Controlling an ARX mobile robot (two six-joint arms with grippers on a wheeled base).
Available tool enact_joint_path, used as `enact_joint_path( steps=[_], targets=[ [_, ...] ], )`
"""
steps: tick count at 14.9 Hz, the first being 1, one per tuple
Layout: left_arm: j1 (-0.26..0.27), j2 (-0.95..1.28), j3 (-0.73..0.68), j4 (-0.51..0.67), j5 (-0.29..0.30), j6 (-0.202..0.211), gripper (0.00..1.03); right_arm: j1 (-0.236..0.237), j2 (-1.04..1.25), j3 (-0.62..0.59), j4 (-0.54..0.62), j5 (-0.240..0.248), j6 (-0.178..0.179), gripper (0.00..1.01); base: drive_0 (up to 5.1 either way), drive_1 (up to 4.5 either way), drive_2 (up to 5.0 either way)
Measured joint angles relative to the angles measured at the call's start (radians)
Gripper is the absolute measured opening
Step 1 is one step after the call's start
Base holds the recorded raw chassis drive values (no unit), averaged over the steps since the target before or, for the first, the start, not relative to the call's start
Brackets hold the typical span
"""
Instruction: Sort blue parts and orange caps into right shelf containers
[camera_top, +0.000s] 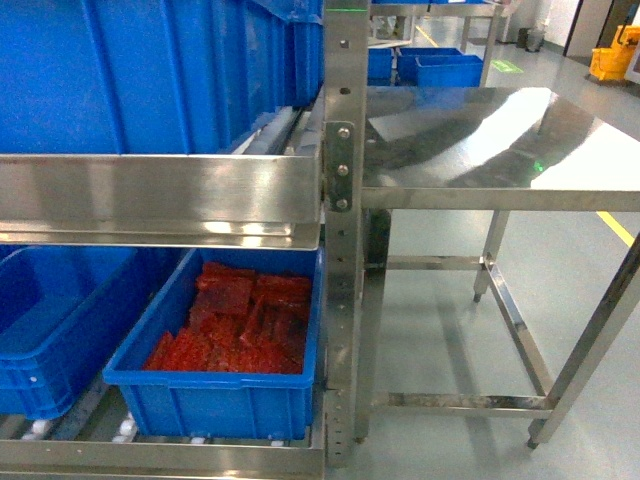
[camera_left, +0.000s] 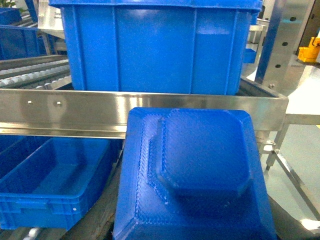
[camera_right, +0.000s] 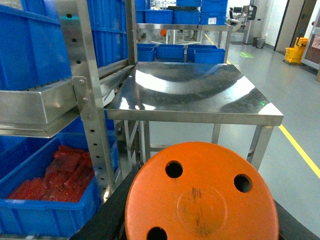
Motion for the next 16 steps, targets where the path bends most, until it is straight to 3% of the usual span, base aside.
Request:
enact_joint_path(
  steps=[16],
  targets=[
    [0.0, 0.0, 0.0, 0.0, -0.002, 0.0, 0.43, 0.0, 0.0, 0.0, 0.003, 0.0, 0.0, 0.44, -5.1, 2.36, 2.4]
  ],
)
